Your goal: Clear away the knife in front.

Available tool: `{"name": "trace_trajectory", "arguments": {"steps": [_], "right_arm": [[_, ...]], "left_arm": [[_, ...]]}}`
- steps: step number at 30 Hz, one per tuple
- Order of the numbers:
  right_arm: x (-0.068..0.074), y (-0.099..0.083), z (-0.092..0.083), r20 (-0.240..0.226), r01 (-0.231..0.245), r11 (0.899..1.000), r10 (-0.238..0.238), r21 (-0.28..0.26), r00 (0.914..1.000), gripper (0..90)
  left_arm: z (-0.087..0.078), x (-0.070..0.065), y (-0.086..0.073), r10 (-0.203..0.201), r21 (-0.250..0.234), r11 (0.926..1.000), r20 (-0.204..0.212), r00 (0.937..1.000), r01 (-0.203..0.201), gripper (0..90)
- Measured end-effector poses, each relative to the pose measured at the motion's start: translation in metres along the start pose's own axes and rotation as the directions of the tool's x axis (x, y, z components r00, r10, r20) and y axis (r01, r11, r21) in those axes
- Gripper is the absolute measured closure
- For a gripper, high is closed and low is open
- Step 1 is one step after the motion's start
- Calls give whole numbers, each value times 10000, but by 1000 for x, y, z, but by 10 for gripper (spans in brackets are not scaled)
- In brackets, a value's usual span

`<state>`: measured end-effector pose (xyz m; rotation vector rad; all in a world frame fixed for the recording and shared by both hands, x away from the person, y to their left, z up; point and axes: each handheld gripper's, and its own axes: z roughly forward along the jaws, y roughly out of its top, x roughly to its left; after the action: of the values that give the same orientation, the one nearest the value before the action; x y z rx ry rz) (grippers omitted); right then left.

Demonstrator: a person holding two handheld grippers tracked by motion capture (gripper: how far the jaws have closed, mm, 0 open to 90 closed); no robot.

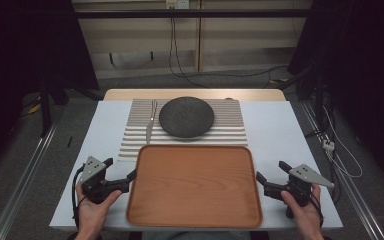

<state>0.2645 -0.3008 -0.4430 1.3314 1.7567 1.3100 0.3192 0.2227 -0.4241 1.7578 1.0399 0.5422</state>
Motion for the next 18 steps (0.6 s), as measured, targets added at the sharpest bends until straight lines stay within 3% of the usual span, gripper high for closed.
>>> {"name": "trace_trajectory", "arguments": {"steps": [2,6,9,13,14,18], "right_arm": [[0,0,-1,-38,-25,10000,25,23,10000,68],[1,-1,-2,-158,-106,9999,106,31,9998,68],[2,-1,-1,-209,-13,10000,14,18,9998,68],[2,-1,0,-265,-92,9999,94,76,9996,68],[2,-1,0,-269,-98,9999,100,90,9996,68],[2,-1,0,-291,-76,9999,78,94,9995,68]], "left_arm": [[4,-4,1,449,145,9989,254,9987,-453,49],[8,-6,2,371,290,9988,729,9967,-393,50],[12,-5,4,8,662,9978,1005,9949,-75,56],[16,-2,8,-128,907,9959,953,9954,41,62],[20,-1,11,-340,1109,9935,918,9952,238,61],[28,-1,18,-291,1491,9887,853,9959,161,53]]}}
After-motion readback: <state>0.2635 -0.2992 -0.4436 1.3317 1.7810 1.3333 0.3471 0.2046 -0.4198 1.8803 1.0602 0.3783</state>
